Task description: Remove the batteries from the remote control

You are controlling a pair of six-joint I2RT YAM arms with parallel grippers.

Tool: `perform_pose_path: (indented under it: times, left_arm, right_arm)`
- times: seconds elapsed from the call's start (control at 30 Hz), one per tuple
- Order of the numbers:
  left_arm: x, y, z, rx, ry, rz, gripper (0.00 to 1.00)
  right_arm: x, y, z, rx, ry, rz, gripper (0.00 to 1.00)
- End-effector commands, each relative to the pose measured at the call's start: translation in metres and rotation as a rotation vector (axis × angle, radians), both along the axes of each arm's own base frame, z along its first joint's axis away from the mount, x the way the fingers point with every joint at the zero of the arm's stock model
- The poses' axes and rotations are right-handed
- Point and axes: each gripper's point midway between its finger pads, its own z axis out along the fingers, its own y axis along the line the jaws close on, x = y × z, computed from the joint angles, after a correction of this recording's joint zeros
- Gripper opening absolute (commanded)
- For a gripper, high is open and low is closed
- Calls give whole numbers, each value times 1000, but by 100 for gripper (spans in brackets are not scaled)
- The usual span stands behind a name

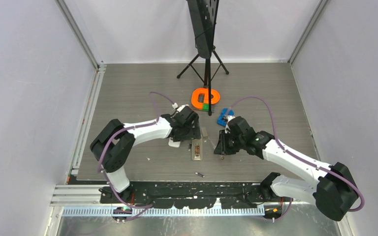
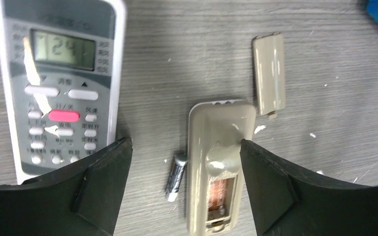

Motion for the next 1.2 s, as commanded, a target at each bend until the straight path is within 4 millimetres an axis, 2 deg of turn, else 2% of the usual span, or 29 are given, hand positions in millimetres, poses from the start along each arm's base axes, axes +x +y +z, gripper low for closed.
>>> perform_pose_path:
  times: [0.0, 0.2, 0.43, 0.63, 0.83, 1.0, 1.1, 1.17]
  left_arm:
    - [-1, 9, 19, -33, -74, -18, 84]
    - [-4, 6, 40, -127, -149, -42, 90]
    - [-9, -1, 62, -195, -201, -116, 91]
    - [-15, 15, 69, -199, -244, -93, 94]
    - [-22, 31, 76, -210, -283, -59, 97]
    - [-25, 46, 85, -195, -329, -38, 100]
    - [-26, 56, 88, -175, -347, -22, 100]
    - [-26, 62, 89, -168, -355, -10, 100]
  right_arm:
    - [21, -23, -5, -108, -69, -149, 1]
    - [35, -38, -19, -202, -80, -247, 0]
    - [48, -57, -29, -288, -99, -385, 0]
    - [50, -69, -47, -377, -89, -409, 0]
    - [46, -68, -68, -420, -27, -392, 1]
    - [43, -77, -74, -475, -9, -407, 9]
    - [41, -79, -73, -492, 3, -418, 21]
    - [41, -79, -71, -489, 3, -418, 23]
